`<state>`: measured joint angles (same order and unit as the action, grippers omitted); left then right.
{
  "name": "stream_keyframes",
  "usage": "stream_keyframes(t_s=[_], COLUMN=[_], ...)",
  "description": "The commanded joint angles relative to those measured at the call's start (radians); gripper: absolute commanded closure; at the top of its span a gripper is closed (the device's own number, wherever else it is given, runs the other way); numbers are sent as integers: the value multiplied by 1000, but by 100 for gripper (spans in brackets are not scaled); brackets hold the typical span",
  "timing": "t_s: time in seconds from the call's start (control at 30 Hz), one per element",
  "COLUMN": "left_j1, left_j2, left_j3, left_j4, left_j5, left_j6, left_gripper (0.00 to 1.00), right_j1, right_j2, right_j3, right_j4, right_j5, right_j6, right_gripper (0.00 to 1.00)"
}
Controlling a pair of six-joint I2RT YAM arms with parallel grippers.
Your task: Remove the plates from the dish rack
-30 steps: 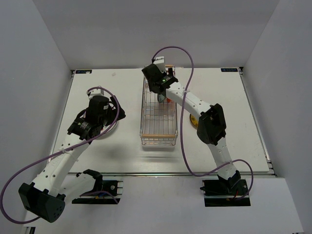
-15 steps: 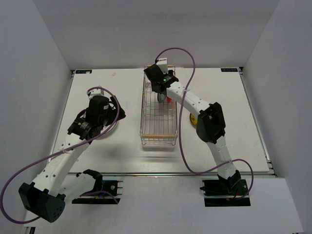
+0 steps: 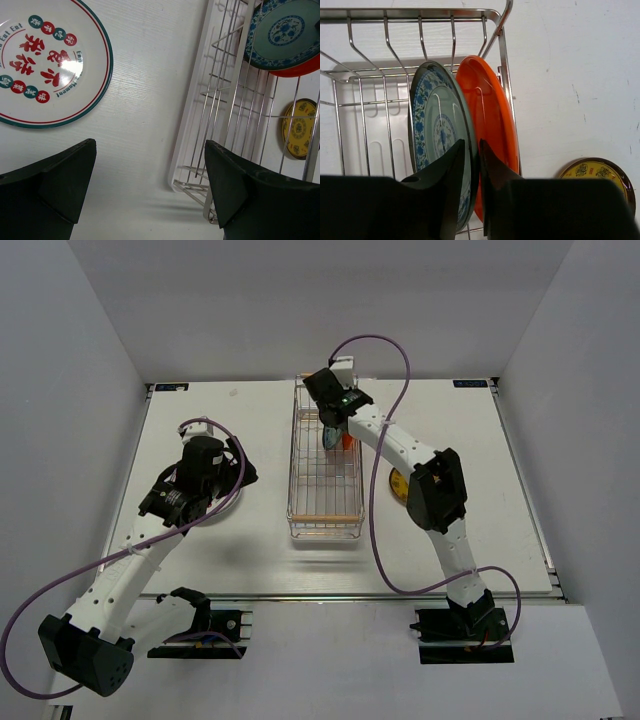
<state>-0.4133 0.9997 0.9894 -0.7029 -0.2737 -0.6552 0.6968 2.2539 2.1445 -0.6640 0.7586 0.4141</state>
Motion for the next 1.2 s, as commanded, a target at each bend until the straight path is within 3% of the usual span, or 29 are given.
stream_keyframes(t_s=[0.0, 0.23, 0.57, 0.83, 0.93, 1.17], left_j1=[5, 5, 5, 5, 5, 5], left_j2=[-22, -29, -33, -26, -26, 20], left_j3=[-6, -6, -8, 15, 32, 78], left_j4=[5, 16, 16, -12, -23, -20], left_j5=[-10, -7, -10, -31, -47, -39], left_j6=[-4, -6, -6, -6, -1, 14], left_gripper=[2, 2, 2, 2, 2, 2], right_j1=[1, 7, 13, -13, -71, -333], right_j2=[-57, -122, -218, -382, -465, -718], right_j3=[-12, -9, -6, -77, -138, -539], right_j4=[30, 76, 124, 158, 150, 276], right_j5=[13, 50, 100, -13, -94, -390], right_j6=[17, -34, -110, -92, -36, 51], right_gripper=[77, 98, 100, 100, 100, 100])
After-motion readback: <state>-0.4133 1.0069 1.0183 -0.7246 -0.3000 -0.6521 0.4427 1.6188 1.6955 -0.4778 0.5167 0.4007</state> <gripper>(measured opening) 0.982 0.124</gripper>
